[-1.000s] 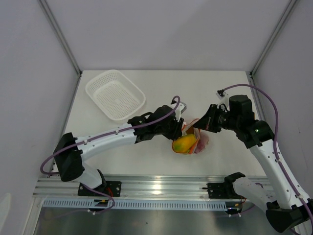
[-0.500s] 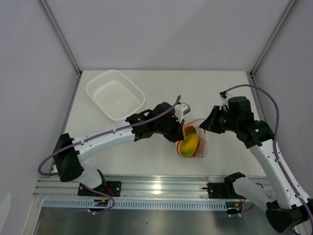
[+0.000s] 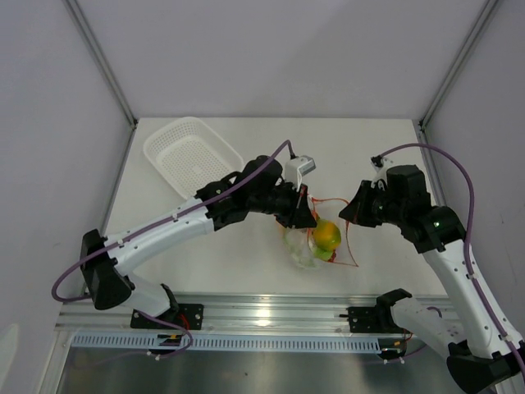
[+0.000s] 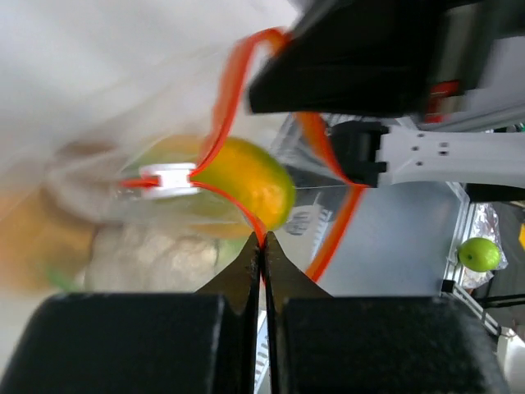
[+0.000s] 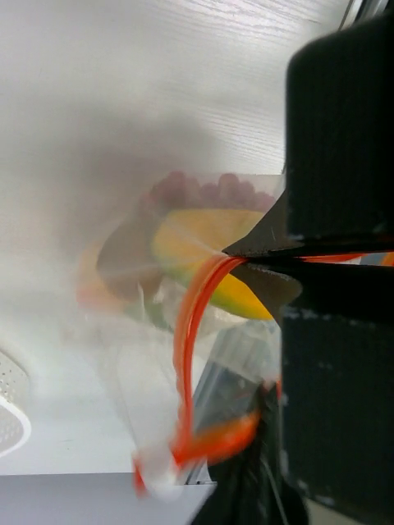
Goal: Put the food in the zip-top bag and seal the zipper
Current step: Adjust the zipper food storage bag at the center of the board.
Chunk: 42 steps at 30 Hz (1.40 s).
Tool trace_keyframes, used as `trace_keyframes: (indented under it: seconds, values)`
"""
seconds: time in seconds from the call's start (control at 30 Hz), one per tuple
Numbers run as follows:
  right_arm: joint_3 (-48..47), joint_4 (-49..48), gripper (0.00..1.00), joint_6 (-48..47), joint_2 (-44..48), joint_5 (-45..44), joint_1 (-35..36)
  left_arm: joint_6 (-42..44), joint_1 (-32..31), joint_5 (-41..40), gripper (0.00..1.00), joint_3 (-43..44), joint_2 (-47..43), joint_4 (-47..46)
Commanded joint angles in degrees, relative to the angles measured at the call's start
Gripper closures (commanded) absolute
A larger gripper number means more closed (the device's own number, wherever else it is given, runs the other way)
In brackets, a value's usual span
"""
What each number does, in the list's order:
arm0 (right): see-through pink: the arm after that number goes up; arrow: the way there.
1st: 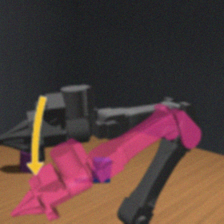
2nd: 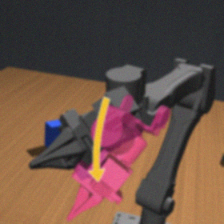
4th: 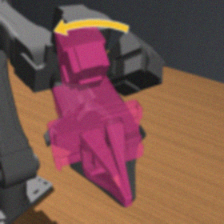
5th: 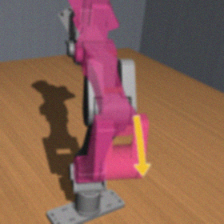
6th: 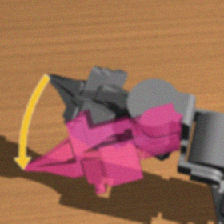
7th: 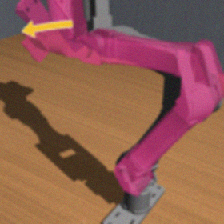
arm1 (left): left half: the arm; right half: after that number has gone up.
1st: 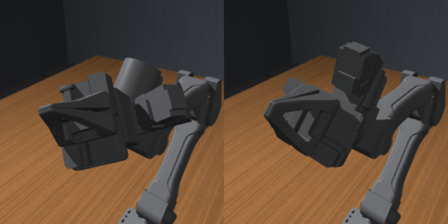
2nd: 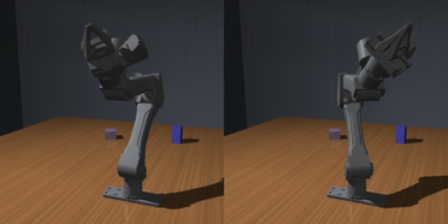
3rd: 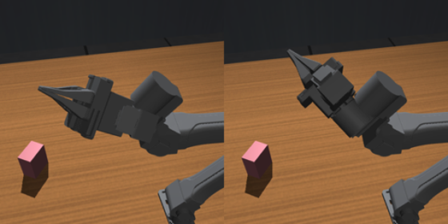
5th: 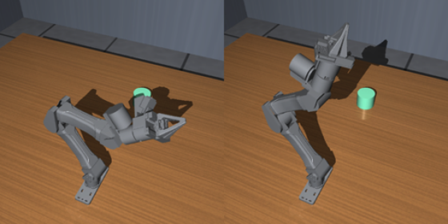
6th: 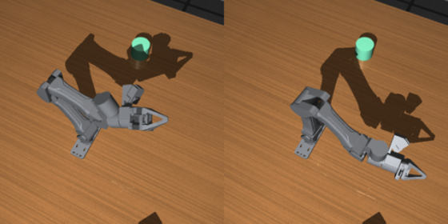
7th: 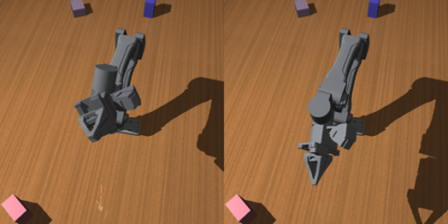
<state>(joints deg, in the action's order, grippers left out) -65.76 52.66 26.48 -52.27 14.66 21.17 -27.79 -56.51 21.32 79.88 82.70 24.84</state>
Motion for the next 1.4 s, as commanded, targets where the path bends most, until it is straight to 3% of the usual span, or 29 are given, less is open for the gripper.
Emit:
trace_keyframes:
  seconds: [0.0,0.13,0.37,0.63,0.73,0.93,1.0,1.07,1.37]
  values:
    - [1.1,-1.2,1.00,-0.2,0.3,0.7,-0.2,-4.0,3.3,1.1,0.99,-4.5,1.0,-0.1]
    - [-1.3,0.5,1.00,-0.6,0.8,0.3,-0.1,-4.6,5.7,4.2,0.99,-8.9,-0.5,-1.2]
    - [-10.8,4.2,1.00,1.0,1.6,6.2,0.1,-6.8,5.7,9.2,1.00,-6.3,-8.5,-7.7]
    - [5.3,-2.8,1.00,5.4,5.9,8.3,0.3,-8.6,5.8,11.5,0.99,-11.1,0.0,-7.6]
    - [6.9,-2.9,1.00,5.9,6.5,8.2,0.3,-8.3,6.3,12.9,0.99,-6.8,3.2,-6.0]
    - [-5.2,4.0,1.00,5.1,6.3,6.3,0.3,-10.3,5.5,16.1,1.00,10.4,2.6,-5.4]
    - [-8.1,4.6,1.00,5.6,6.7,7.0,0.4,-10.7,4.5,15.4,0.99,11.2,1.8,-6.0]
    - [-8.0,4.0,1.00,6.0,7.9,7.8,0.4,-12.1,4.1,14.8,0.99,7.1,0.8,-8.2]
    - [10.4,1.3,1.00,7.2,10.9,5.3,0.3,-11.7,6.9,15.6,0.99,-9.1,2.9,-10.0]
